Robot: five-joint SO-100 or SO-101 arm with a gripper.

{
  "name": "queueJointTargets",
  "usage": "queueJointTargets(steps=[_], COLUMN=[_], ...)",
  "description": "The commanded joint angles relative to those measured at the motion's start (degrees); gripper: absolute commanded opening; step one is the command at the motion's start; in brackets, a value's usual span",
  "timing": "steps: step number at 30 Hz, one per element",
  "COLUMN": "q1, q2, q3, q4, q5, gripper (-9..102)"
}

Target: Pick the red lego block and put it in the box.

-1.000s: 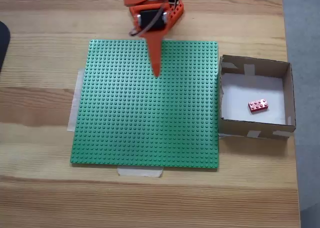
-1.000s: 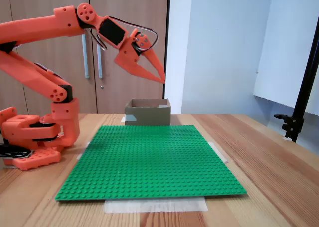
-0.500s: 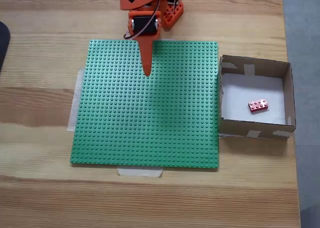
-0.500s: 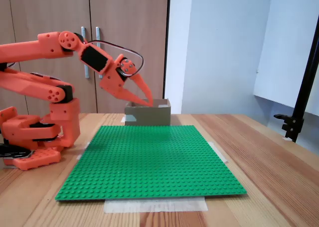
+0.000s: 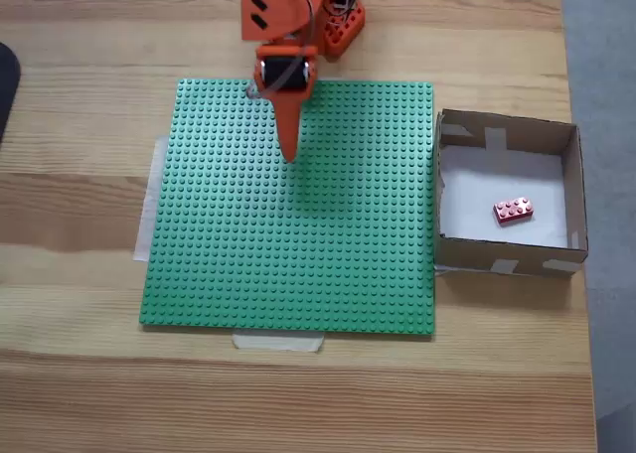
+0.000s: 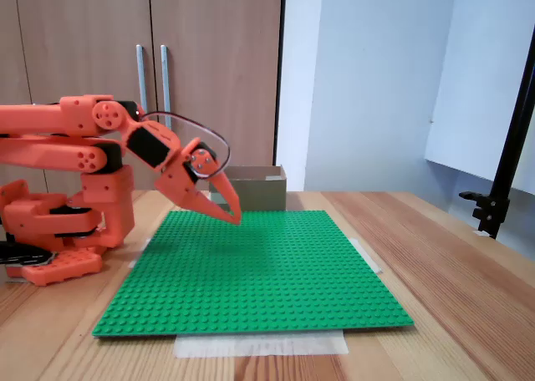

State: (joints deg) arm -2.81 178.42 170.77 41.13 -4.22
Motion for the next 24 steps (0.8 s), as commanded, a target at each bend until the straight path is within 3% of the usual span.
queueJointTargets(steps=[1, 24], q1=[0.5, 1.8], q2=[1.9, 6.2], q3=[2.0, 12.7], q4=[-1.1, -4.1], q5=[0.4, 0.0], gripper=[-1, -1])
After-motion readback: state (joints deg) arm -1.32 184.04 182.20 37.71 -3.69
